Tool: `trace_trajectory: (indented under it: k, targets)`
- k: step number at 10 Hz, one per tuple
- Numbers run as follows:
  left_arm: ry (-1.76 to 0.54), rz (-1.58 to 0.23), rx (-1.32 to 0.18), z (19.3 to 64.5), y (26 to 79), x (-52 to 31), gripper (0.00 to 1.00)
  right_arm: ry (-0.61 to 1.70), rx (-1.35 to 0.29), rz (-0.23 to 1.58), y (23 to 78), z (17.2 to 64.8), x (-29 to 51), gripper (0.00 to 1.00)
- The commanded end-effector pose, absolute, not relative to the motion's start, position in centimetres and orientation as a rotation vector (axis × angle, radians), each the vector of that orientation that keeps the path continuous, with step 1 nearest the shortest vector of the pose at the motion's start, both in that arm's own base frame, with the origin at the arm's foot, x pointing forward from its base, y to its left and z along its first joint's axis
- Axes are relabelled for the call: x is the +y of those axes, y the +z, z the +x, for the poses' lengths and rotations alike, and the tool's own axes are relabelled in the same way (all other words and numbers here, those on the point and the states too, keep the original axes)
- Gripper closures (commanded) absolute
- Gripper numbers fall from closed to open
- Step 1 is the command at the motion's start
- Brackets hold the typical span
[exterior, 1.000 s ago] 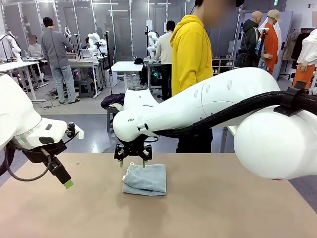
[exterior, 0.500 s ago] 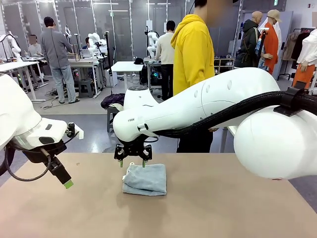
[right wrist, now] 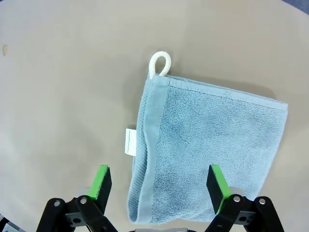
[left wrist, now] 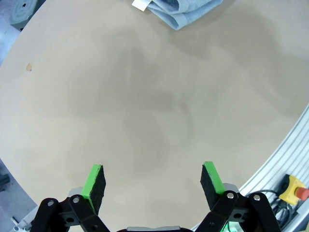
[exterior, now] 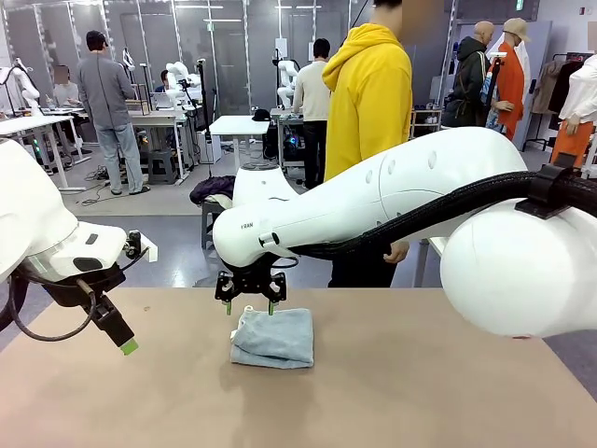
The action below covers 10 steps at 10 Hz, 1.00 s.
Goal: Fold the towels and place them in the basket.
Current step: Place the folded Towel with hook on the right side of the table.
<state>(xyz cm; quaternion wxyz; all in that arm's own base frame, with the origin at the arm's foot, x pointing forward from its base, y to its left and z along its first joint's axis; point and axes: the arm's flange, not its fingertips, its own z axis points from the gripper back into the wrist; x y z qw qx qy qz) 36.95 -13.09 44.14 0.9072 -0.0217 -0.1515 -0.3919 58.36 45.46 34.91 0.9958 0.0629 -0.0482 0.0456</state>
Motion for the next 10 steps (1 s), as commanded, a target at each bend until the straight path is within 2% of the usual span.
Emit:
trace_trajectory:
  k: [1, 3, 6, 10]
  targets:
    - [-0.796, -0.038, -0.316, 37.0, 44.0, -13.4, 0.00, 0.090, -0.099, 0.129, 35.0, 58.4, 45.5, 0.00]
    - [-0.796, -0.038, -0.316, 37.0, 44.0, -13.4, 0.00, 0.069, -0.090, 0.158, 35.7, 57.3, 44.6, 0.00]
    - [-0.796, -0.038, -0.316, 37.0, 44.0, -13.4, 0.00, 0.037, -0.067, 0.274, 38.6, 55.2, 38.4, 0.00]
    - [-0.796, -0.038, -0.316, 37.0, 44.0, -13.4, 0.00, 0.011, -0.018, 0.483, 38.9, 55.6, 29.6, 0.00]
